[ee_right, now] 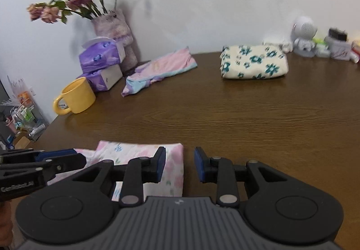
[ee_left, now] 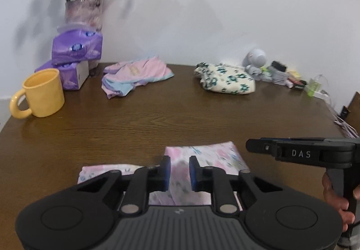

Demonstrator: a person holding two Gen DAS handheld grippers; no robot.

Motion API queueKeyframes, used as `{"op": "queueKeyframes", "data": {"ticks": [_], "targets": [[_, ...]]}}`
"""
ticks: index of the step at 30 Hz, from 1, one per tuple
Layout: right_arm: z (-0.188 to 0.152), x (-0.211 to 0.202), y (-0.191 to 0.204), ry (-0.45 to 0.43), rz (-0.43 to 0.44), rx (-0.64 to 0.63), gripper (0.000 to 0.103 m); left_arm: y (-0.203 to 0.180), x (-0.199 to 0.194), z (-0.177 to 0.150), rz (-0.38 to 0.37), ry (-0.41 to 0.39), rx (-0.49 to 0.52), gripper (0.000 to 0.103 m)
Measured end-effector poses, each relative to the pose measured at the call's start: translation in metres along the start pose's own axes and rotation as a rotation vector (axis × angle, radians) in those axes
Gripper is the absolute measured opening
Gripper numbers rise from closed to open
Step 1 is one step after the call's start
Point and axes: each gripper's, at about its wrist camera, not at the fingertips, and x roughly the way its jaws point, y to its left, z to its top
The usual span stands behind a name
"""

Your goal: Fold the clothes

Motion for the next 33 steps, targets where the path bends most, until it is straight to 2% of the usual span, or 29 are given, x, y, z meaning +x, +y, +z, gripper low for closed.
{"op": "queueKeyframes", "data": {"ticks": [5,13,17,19,22,25,29,33], "targets": [[0.004,0.022,-0.007,0.047,0.022,0.043,0.029,0.015,0.027,0.005,-0.01,0.053,-0.062,0.016],[0.002,0.036,-0.014,0.075,0.042,0.09,0.028,0.023,0.031,-0.002,-0.018,0.067,-0.094,0.015],[-0.002,0.013,-0.001,0.02,0.103,0.005,0.028,0.014,0.007,-0.003,-0.052,-0.003,-0.055,0.015],[-0.007,0.005,0.01,0.011,0.116,-0.057,0.028,0.008,0.002,-0.006,-0.053,-0.012,-0.025,0.015],[-0.013,0.011,0.021,0.04,0.108,-0.096,0.022,0.003,0.009,-0.013,-0.03,0.021,-0.01,0.015],[-0.018,0.017,0.026,0.067,0.094,-0.104,0.021,0.005,0.009,-0.02,-0.006,0.032,-0.023,0.013],[-0.025,0.008,0.032,0.054,0.094,-0.128,0.022,0.001,-0.01,-0.03,-0.031,-0.009,0.0,0.013],[-0.032,-0.002,0.037,0.041,0.091,-0.147,0.022,-0.005,-0.006,-0.041,-0.012,0.024,0.01,0.013]]}}
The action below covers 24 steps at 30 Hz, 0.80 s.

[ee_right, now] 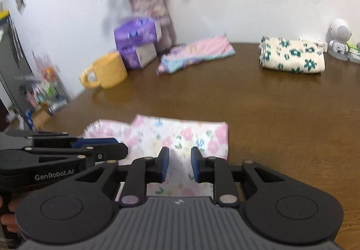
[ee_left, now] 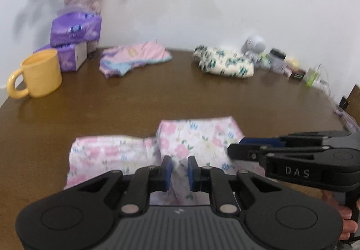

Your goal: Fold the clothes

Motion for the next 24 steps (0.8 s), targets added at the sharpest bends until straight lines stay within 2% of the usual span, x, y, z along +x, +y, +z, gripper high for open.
{"op": "queueKeyframes", "data": {"ticks": [5,9,12,16,18,20,22,24], "targets": [[-0.006,-0.023,0.005,-0.06,0.017,-0.015,0.022,-0.008,-0.02,-0.012,-0.016,-0.045,0.028,0.015],[-0.015,-0.015,0.009,-0.007,-0.029,-0.026,0.022,-0.012,-0.02,-0.021,-0.006,-0.029,0.028,0.014],[-0.023,-0.029,0.007,-0.041,0.004,0.009,0.022,-0.013,-0.035,-0.029,-0.015,-0.068,0.033,0.017],[-0.032,-0.036,0.01,-0.05,-0.029,-0.017,0.022,-0.016,-0.032,-0.039,0.003,-0.039,0.041,0.017],[-0.036,-0.039,0.006,-0.05,-0.016,0.018,0.022,-0.014,-0.037,-0.044,-0.001,-0.044,0.026,0.017],[-0.041,-0.051,0.0,-0.089,0.003,0.055,0.022,-0.011,-0.048,-0.047,-0.007,-0.068,0.013,0.019],[-0.047,-0.066,-0.006,-0.132,-0.001,0.057,0.03,-0.012,-0.058,-0.049,-0.004,-0.095,0.029,0.021],[-0.053,-0.065,-0.006,-0.119,-0.013,0.048,0.032,-0.019,-0.065,-0.051,0.011,-0.116,0.08,0.025]]}}
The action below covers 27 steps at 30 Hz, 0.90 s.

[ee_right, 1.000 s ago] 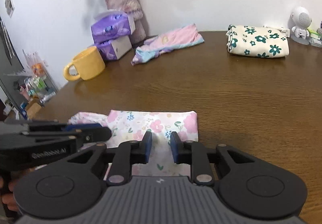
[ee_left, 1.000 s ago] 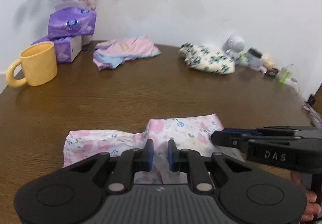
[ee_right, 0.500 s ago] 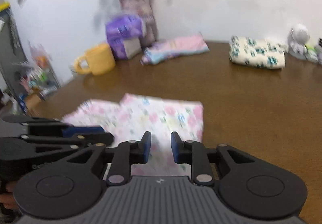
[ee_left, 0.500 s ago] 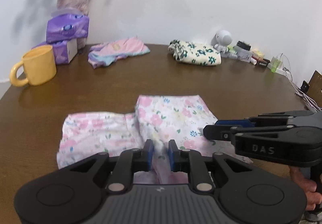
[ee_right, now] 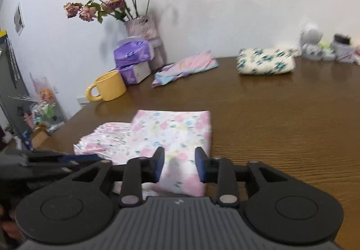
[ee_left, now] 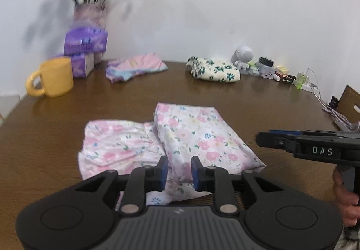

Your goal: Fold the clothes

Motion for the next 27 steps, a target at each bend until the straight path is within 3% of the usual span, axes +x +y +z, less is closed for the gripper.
{"op": "queueKeyframes", "data": {"ticks": [13,14,16,19,22,27], "targets": [[-0.035,0.001,-0.004,0.082,-0.074,-0.058,0.032,-0.055,0.009,-0.013,0.042,-0.002,0.338,0.025],[-0.035,0.002,-0.004,0.078,-0.075,-0.057,0.029,-0.058,0.009,-0.015,0.045,-0.006,0.357,0.025],[-0.034,0.002,-0.004,0.071,-0.077,-0.055,0.012,-0.063,0.01,-0.018,0.05,-0.013,0.396,0.026],[-0.032,0.003,-0.003,0.059,-0.08,-0.052,0.002,-0.073,0.012,-0.023,0.06,-0.029,0.474,0.032],[-0.03,0.004,-0.003,0.047,-0.083,-0.05,0.001,-0.086,0.015,-0.028,0.084,-0.061,0.573,0.039],[-0.024,-0.002,-0.002,0.025,-0.083,-0.056,0.001,-0.107,0.027,-0.036,0.111,-0.083,0.72,0.039]]}}
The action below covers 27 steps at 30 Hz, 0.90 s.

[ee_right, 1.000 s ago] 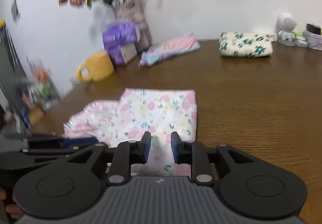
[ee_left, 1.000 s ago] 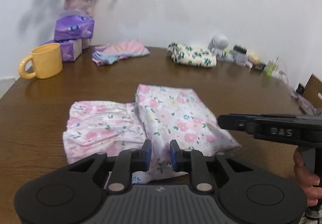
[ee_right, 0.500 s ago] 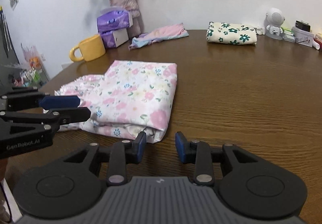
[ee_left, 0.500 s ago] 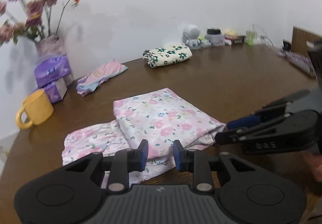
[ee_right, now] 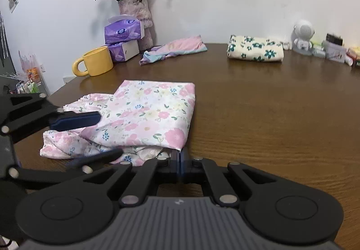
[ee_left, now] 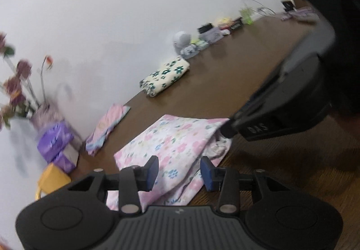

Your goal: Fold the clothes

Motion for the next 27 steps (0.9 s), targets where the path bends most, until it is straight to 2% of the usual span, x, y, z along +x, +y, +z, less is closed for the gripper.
{"op": "queueKeyframes", "data": {"ticks": [4,17,21,27], "targets": [[0.006,-0.005,0.0,-0.015,0.003,-0.004,0.001,-0.013,0.008,0.001,-0.003,-0.003,0.077,0.04],[0.014,-0.014,-0.004,-0.05,0.045,0.049,0.001,-0.029,0.012,-0.004,0.06,-0.015,0.153,0.042],[0.016,-0.014,-0.005,-0.053,0.049,0.06,0.001,-0.03,0.015,-0.005,0.07,-0.006,0.159,0.042],[0.014,-0.015,-0.006,-0.06,0.058,0.073,0.001,-0.024,0.019,-0.004,0.074,0.01,0.111,0.041]]}}
